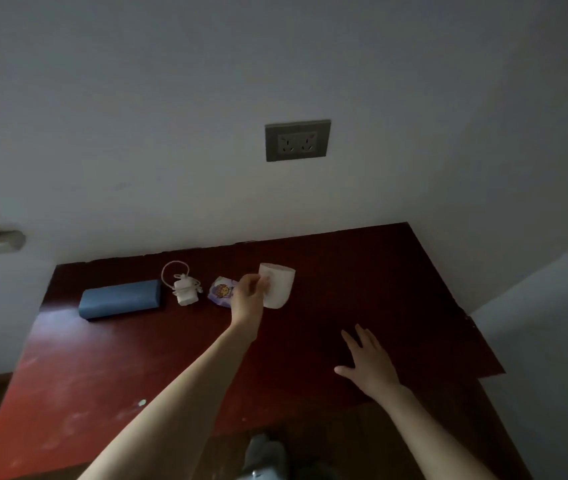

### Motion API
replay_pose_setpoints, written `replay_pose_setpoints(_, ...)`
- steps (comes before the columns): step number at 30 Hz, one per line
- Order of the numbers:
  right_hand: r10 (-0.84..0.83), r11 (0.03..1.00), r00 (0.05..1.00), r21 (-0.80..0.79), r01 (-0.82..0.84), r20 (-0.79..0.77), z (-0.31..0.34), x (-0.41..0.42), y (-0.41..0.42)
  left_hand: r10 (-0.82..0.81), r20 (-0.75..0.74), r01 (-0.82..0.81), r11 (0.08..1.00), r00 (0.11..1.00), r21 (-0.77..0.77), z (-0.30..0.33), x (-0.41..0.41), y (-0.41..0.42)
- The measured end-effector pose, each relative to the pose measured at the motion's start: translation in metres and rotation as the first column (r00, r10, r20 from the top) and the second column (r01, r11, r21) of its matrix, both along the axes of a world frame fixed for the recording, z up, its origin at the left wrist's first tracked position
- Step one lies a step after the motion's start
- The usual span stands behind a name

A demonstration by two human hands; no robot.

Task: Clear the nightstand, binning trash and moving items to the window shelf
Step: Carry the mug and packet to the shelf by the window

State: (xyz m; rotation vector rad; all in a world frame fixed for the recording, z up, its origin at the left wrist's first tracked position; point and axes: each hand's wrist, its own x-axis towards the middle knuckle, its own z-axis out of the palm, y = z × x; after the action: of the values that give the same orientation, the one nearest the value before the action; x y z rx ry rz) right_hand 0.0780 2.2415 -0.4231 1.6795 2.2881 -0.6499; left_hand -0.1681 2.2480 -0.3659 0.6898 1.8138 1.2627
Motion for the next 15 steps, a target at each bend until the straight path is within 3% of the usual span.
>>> replay_pose_setpoints(9,0.022,1.0,1.0,0.006,-0.022,0.002,0.001,0.001,0.0,-0.093,0.036,0.092,0.995,0.995,0.027,-0.013,-0.002,0.009)
replay_pose_setpoints(15,0.035,0.999,0.999,0.021,-0.035,-0.011,0.001,0.003,-0.001,-0.05,-0.024,0.05,0.999,0.998,0.007,-0.008,0.011,-0.021)
